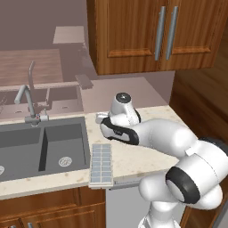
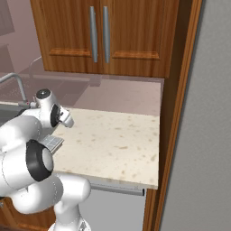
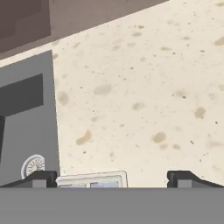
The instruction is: The ice cube tray has been filled with water. Take the tray and place it in the freezer to make ice. Close the freezer door after placing the tray.
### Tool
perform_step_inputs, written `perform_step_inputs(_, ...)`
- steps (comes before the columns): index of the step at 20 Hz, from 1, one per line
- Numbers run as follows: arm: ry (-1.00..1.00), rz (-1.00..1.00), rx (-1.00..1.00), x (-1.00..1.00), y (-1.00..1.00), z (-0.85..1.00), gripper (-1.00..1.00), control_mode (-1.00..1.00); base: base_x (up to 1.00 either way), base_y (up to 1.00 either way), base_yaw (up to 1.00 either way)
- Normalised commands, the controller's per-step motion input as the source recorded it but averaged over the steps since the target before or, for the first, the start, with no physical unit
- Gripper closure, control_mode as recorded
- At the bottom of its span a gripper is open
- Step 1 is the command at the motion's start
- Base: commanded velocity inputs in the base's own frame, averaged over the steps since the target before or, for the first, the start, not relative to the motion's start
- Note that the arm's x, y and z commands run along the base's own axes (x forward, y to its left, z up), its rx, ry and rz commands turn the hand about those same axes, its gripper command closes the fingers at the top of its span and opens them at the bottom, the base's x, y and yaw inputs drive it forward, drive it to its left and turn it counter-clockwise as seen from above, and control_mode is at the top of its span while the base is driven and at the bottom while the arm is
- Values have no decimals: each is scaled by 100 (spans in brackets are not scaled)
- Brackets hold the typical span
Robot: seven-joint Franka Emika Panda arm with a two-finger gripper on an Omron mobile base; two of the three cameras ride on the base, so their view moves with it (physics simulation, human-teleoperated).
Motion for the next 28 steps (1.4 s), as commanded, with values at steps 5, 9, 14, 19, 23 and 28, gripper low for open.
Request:
perform_step_inputs(5,-2,20,-4,-37,0,22,-100,-100,0,0,0)
perform_step_inputs(9,0,29,-9,-29,10,12,-100,-100,0,0,0)
perform_step_inputs(14,0,26,-15,-30,34,1,-100,-100,0,0,0)
perform_step_inputs(19,0,12,-22,-22,63,0,-100,-100,0,0,0)
perform_step_inputs(23,0,5,-21,-31,56,0,-100,-100,0,0,0)
perform_step_inputs(28,0,0,-16,-35,35,0,-100,-100,0,0,0)
